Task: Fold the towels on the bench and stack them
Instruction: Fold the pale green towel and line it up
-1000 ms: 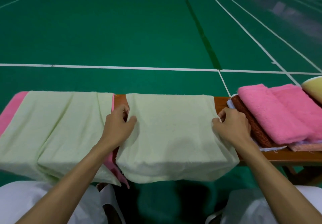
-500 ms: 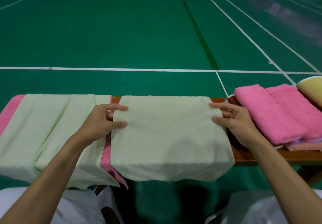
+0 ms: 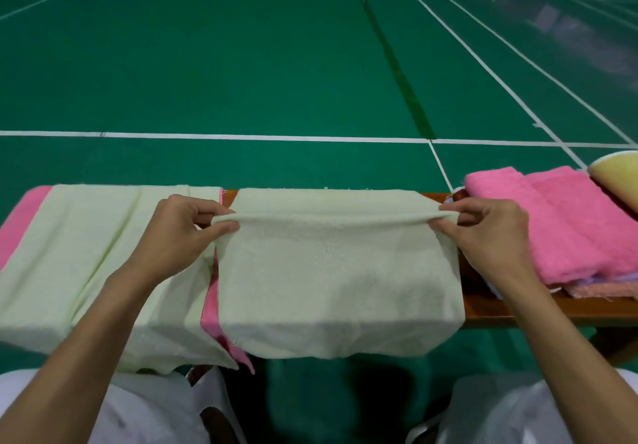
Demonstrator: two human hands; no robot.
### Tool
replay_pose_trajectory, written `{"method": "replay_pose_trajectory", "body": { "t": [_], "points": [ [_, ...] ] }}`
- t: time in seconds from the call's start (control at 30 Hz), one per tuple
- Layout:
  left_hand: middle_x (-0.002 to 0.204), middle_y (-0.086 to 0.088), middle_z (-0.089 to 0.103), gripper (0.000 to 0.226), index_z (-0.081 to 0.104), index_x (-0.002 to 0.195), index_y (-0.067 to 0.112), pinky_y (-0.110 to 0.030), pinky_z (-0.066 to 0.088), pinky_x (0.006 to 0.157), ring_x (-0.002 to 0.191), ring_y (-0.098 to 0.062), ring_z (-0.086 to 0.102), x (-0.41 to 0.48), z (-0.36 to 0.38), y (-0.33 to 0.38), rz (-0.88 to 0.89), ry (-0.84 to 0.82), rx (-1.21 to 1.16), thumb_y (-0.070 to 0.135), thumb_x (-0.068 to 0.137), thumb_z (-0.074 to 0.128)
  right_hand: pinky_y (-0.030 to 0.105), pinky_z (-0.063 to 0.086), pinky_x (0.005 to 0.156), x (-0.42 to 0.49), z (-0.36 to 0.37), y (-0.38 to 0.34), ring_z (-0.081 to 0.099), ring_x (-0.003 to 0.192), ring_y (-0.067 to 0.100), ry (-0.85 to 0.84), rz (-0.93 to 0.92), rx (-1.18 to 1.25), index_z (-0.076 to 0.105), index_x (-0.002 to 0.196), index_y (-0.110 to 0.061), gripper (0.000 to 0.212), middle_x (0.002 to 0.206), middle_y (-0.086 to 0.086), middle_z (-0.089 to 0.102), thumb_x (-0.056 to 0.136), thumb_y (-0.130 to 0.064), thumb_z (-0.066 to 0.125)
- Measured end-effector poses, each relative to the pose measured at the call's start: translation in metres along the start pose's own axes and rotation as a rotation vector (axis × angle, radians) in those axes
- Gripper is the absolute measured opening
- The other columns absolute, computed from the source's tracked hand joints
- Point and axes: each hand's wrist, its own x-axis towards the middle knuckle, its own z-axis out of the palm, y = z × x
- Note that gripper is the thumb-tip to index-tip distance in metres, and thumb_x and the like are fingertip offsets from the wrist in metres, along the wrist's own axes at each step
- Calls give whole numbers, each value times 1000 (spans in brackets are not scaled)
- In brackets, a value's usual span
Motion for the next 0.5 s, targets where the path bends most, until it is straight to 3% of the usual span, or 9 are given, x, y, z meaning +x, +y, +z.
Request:
{"method": "replay_pose_trajectory", "body": {
  "t": [0.07, 0.17, 0.27, 0.43, 0.5],
  "points": [
    [73, 11, 77, 6, 83, 91, 21, -11, 44, 56, 58, 0, 64, -1, 0, 3, 18, -10, 44, 23, 85, 83, 40, 60, 76, 0, -2, -3, 68, 64, 10, 69, -69, -119, 83, 97, -15, 26, 72, -3, 74, 75, -24, 91],
    [61, 5, 73, 11, 80, 86, 19, -24, 50, 60, 52, -11, 66, -3, 0, 6, 6, -12, 47, 31, 86, 81, 46, 59, 67, 2, -5, -5, 65, 58, 18, 104, -64, -176, 83, 95, -18, 23, 65, -3, 71, 76, -30, 89],
    [53, -7, 69, 15, 76, 86, 14, -24, 50, 52, 44, -22, 59, -2, -2, 12, -58, -45, -66, 28, 90, 77, 38, 57, 61, 1, -10, -10, 63, 57, 17, 72, -42, -180, 83, 90, -17, 14, 67, -5, 72, 80, -25, 87],
    [59, -20, 69, 9, 69, 100, 8, -17, 42, 42, 39, -15, 53, 5, -2, 16, -197, -81, -255, 15, 96, 71, 21, 48, 42, 5, -25, -23, 56, 43, 12, -86, 159, 94, 77, 91, -7, 5, 59, 10, 69, 91, -4, 72],
    [67, -23, 72, 11, 65, 104, 6, -18, 40, 41, 41, -15, 57, 12, -2, 18, -250, -83, -331, 14, 97, 68, 21, 47, 38, 11, -26, -28, 62, 43, 16, -151, 249, 219, 70, 96, -3, 4, 65, 15, 72, 96, -2, 65]
  ]
}}
